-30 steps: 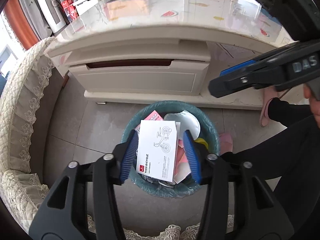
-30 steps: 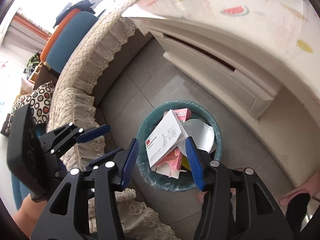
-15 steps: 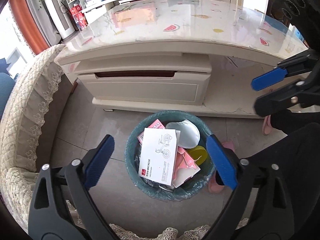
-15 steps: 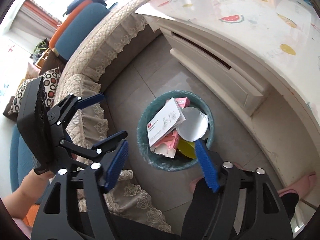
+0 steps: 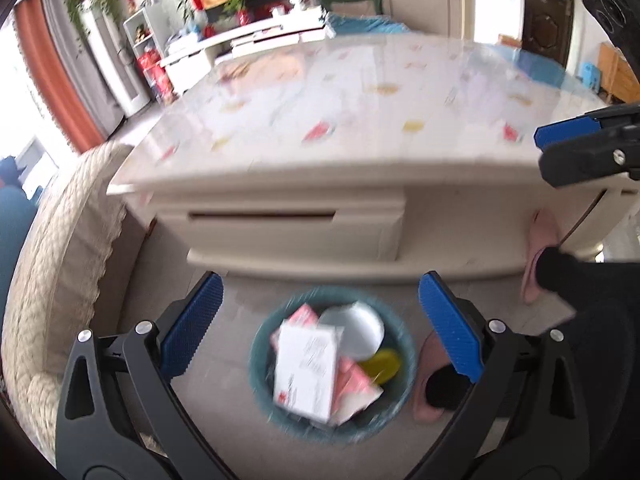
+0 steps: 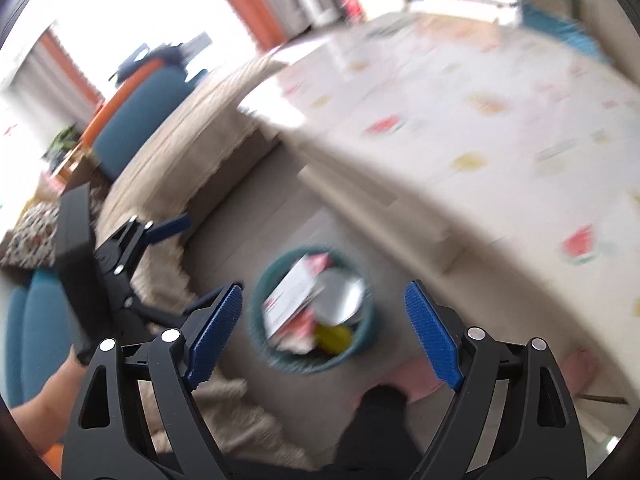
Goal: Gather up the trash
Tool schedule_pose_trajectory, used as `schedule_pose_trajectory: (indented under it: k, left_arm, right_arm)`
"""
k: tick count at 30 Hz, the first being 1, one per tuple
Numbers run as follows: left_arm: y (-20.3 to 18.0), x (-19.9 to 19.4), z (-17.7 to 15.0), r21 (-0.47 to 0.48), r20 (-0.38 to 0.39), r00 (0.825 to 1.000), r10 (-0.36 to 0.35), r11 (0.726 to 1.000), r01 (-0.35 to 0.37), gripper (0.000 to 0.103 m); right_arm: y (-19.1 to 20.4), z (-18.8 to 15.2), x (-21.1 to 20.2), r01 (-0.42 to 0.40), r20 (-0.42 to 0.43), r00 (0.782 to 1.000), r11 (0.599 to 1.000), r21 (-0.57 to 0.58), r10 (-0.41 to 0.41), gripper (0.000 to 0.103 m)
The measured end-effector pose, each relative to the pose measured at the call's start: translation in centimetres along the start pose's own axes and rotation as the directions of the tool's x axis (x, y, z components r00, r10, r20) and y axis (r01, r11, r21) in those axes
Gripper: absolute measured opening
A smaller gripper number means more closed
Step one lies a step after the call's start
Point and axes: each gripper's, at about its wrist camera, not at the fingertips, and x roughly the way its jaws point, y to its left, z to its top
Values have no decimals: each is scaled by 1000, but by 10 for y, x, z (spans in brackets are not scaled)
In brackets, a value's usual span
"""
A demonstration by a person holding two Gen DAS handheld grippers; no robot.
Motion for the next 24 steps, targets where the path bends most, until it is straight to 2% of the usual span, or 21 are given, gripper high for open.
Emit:
schedule_pose_trajectory:
  k: [4,8,12,15,20,24]
  left_arm:
    - [-31,-3,45,49,77,997,-31,998,27,96]
    - [-63,-1,82,107,130,990,-56,993,42,96]
    - [-93,7,115,160,171,980,-98,985,71,96]
    - [-112,19,139,168,189,973,-130,981,99,96]
    - [-137,38,165,170,208,962,-177,975,143,96]
    - [-156,61,174,181,202,961,-191,971,155,96]
  right_arm:
    - [-41,11,-44,95,134,985,990,106,-109,88]
    - [-84,14,-76,159,197,960,968,195,-198,88]
    - [-116,15,-95,225,215,936,944,239,-278,88]
    - [-141,13,-105,309,235,895,907,287,-379,88]
    - [-176,14,-105,382,255,845,864,329,-471,89]
    - [-198,14,-94,403,255,828,846,348,-499,89]
